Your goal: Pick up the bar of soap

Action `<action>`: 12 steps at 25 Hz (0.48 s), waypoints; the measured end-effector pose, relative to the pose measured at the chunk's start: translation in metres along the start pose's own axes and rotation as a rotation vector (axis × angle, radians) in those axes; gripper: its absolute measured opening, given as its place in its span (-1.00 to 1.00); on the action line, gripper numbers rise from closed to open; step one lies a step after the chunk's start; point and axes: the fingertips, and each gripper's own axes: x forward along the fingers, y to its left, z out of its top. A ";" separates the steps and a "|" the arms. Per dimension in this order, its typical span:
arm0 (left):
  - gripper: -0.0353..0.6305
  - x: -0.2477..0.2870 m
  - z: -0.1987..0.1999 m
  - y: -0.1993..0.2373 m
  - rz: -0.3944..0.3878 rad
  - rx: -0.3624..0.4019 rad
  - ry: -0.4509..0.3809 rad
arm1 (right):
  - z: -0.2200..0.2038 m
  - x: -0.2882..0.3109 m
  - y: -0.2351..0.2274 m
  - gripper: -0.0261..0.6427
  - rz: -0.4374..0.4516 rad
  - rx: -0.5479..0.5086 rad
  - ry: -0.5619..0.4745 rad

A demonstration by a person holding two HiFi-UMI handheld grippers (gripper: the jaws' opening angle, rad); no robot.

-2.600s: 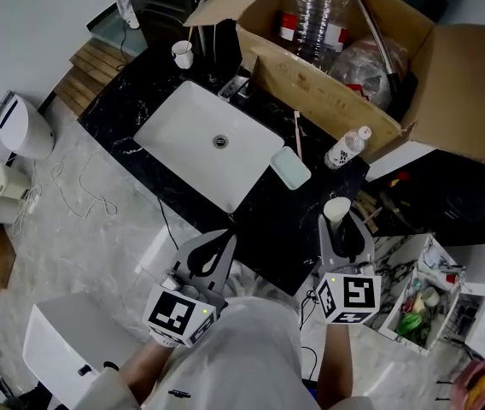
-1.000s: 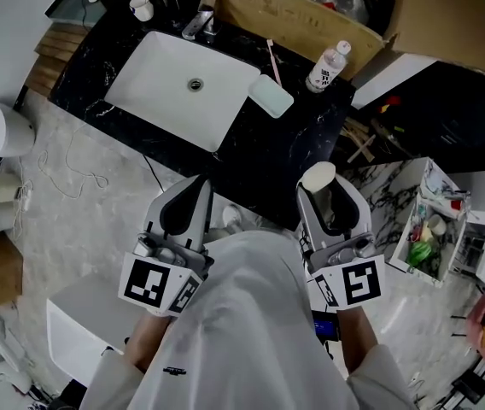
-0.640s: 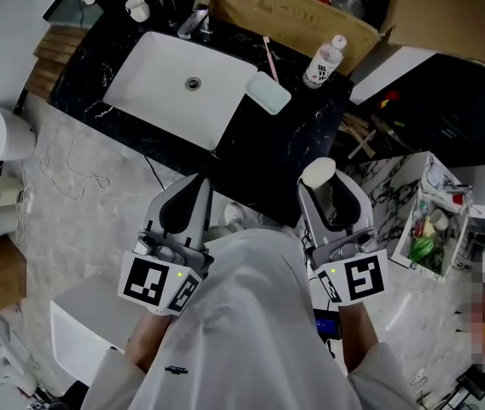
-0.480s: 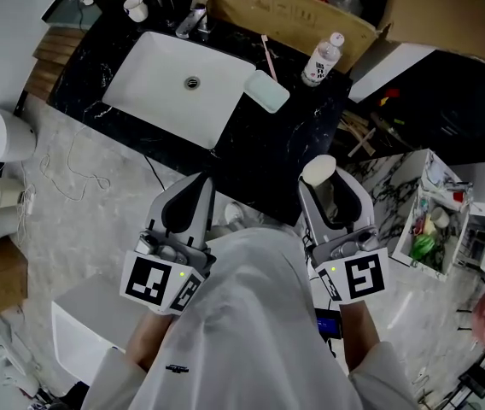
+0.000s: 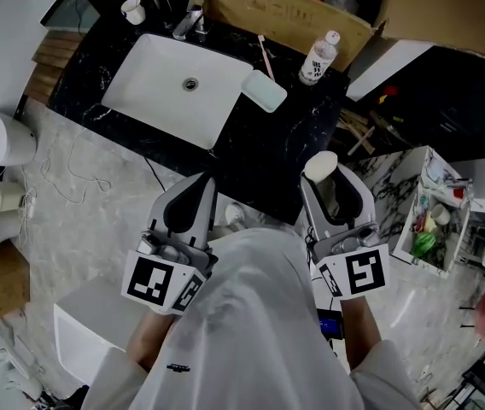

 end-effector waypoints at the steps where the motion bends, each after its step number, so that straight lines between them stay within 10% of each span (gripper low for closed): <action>1: -0.89 0.000 0.000 0.000 -0.002 0.001 0.000 | 0.000 0.000 0.000 -0.37 -0.003 0.000 -0.001; 12: -0.89 0.000 0.001 0.001 -0.004 0.004 -0.001 | 0.000 -0.001 -0.001 -0.37 -0.011 -0.003 0.003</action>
